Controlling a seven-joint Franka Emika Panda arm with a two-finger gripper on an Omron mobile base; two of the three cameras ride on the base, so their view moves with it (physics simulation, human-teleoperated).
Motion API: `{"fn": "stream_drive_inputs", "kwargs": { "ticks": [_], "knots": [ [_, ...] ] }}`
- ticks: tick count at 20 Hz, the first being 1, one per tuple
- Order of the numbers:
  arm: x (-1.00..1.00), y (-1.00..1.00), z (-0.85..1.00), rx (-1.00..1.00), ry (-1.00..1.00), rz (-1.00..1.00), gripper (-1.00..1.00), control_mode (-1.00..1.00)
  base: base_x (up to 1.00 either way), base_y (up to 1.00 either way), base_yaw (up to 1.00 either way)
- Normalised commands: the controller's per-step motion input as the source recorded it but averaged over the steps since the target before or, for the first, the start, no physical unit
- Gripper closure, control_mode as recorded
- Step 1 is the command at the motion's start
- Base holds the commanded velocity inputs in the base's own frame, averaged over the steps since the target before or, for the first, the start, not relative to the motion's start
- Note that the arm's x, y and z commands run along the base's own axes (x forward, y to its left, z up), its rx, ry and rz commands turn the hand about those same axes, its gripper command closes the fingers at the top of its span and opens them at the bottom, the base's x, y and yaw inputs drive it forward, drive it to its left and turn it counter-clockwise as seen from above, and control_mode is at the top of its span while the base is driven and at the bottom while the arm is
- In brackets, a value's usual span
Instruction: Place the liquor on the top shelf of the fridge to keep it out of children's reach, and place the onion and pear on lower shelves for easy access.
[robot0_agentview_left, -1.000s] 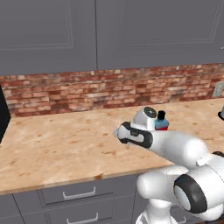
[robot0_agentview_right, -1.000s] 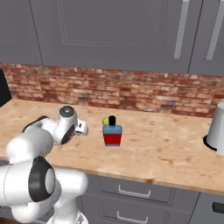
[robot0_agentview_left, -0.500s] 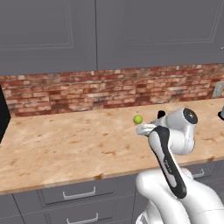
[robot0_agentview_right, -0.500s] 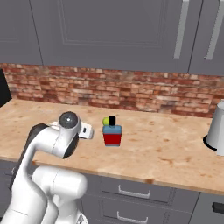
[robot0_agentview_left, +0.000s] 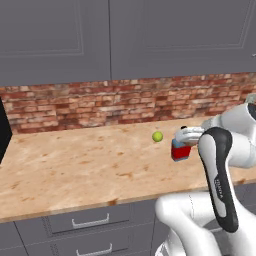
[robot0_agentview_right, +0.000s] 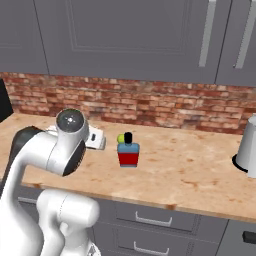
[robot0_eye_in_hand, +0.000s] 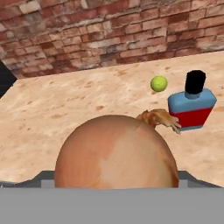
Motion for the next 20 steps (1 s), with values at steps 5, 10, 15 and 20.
{"fn": "stream_drive_inputs", "kwargs": {
  "ticks": [5, 10, 15, 20],
  "knots": [
    [-0.66, 0.21, 0.87, -0.17, 0.0, -0.07, 1.0, -1.0, 0.0, 0.0, 0.0],
    [-0.52, 0.03, 0.46, -0.15, 0.0, -0.16, 1.0, -1.0, 0.0, 0.0, 0.0],
    [-0.44, -0.02, 0.16, -0.07, 0.0, -0.17, 1.0, -1.0, 0.0, 0.0, 0.0],
    [-0.1, -0.03, 0.01, -0.01, 0.0, -0.03, 1.0, 1.0, -0.52, -0.22, -0.11]
  ]
}}
